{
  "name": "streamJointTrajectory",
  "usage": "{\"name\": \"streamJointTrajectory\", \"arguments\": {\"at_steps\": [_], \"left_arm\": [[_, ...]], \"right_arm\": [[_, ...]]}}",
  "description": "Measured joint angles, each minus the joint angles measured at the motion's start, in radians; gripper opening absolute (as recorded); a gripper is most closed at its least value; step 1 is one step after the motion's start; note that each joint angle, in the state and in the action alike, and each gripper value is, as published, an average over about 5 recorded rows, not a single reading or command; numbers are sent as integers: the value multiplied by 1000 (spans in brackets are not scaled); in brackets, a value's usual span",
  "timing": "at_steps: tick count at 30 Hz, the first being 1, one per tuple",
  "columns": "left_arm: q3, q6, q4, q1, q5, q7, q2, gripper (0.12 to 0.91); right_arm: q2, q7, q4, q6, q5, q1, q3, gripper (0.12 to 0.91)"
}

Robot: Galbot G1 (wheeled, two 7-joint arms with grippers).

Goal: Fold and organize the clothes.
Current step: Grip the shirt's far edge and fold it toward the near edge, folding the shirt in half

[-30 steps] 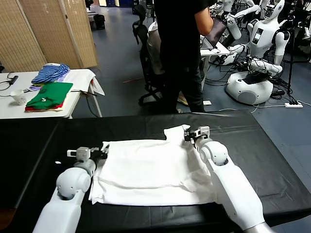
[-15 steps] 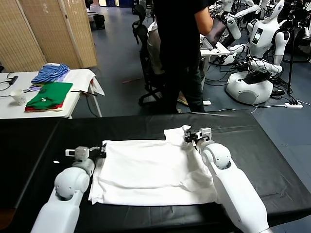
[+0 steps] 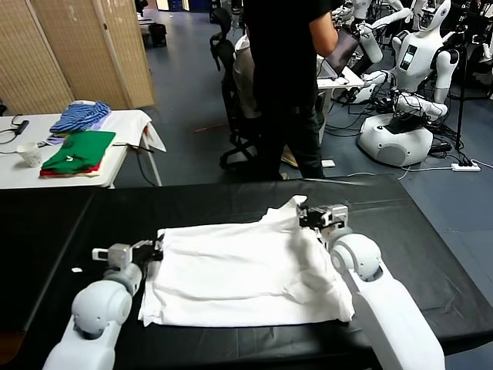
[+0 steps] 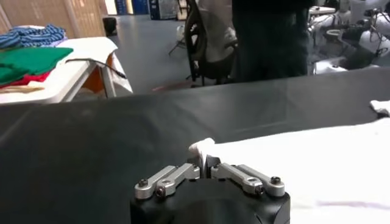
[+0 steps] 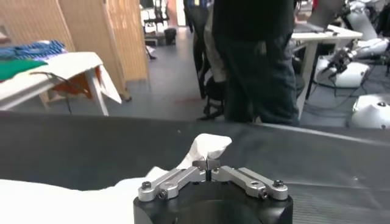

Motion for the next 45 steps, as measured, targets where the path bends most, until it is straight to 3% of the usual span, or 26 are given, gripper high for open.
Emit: {"name": "streamJointTrajectory", "arguments": {"at_steps": [16, 24, 40, 45], "left_arm": [[-38, 43, -105, 125, 36, 13, -6, 148], [-45, 61, -134, 153, 40, 45, 7, 148], [-60, 61, -179, 176, 31, 49, 25, 148], [-69, 61, -197, 198, 44, 69, 46, 148]], "right_arm": [[22, 6, 176, -65, -1, -212, 127, 144], [27, 13, 218, -91, -1, -253, 150, 144], [41, 52, 253, -98, 15, -317, 175, 144], [47, 55, 269, -98, 20, -334, 181, 144]]}}
